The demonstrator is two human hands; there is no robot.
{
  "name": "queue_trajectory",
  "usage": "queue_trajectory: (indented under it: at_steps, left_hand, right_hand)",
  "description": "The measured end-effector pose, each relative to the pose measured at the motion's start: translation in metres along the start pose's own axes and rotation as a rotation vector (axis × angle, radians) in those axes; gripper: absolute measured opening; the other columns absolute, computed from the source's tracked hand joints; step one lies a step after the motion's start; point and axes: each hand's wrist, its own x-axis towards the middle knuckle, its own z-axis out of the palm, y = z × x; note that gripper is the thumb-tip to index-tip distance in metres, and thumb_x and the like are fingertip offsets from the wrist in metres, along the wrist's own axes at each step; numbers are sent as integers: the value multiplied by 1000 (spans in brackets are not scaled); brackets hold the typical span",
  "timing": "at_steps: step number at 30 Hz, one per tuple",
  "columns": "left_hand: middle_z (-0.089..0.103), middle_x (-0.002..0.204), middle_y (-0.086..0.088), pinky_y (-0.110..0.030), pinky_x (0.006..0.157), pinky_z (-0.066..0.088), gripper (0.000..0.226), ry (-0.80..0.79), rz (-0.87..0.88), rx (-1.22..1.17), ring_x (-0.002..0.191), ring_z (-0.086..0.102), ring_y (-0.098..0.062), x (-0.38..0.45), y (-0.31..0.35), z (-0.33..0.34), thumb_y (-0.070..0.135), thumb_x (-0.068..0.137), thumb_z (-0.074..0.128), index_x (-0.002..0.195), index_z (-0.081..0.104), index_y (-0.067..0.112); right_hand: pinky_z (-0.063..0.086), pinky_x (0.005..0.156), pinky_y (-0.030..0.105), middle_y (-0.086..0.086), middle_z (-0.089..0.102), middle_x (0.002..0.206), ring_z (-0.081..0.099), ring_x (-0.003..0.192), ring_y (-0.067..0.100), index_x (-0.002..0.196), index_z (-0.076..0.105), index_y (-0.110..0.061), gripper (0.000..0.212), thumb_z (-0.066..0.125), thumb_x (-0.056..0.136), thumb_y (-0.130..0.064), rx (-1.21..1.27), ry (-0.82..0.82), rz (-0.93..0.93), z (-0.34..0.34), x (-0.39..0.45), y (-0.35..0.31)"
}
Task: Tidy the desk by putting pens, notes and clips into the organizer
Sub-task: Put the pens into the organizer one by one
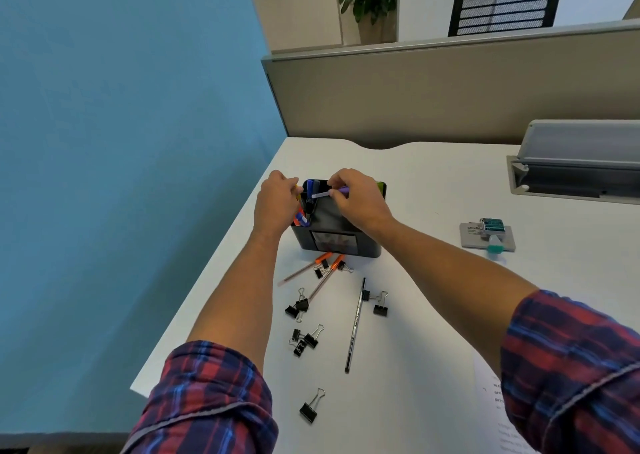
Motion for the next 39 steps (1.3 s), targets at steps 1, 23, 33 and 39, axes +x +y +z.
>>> queue_trajectory:
  at_steps: [1, 23, 33, 39]
  left_hand:
    - [57, 108, -11, -37, 79, 49, 25, -5, -19, 4, 99, 61, -30, 1, 0, 2, 21, 102, 53, 113, 71, 8]
    - [77, 95, 3, -45, 91, 54, 22, 4, -123, -162, 92, 69, -20, 0, -1, 5, 12, 87, 62, 89, 79, 26]
    - [76, 102, -2, -44, 87, 58, 20, -8, -127, -213, 92, 68, -21, -2, -4, 6, 10, 91, 63, 100, 79, 17]
    - [76, 99, -2, -43, 84, 59, 17, 5, -122, -207, 90, 68, -21, 0, -4, 8, 12, 90, 65, 96, 79, 19]
  right_hand:
    - [49, 83, 21, 3, 67, 110, 60, 95, 13, 112, 65, -14, 17, 64, 95, -16, 7, -2, 10, 1, 2, -2]
    - [46, 81, 16, 3, 69, 109, 62, 96, 13, 114, 62, -15, 18, 62, 98, -23, 154, 83, 146, 20, 7, -12]
    - [49, 87, 21, 4, 68, 112, 64, 98, 16, 117, 61, -15, 19, 61, 98, -17, -2, 69, 42, 23, 12, -17]
    - [51, 75, 27, 7, 70, 99, 63, 85, 20, 102, 70, -13, 14, 57, 97, -15, -244, -98, -116, 32, 11, -16]
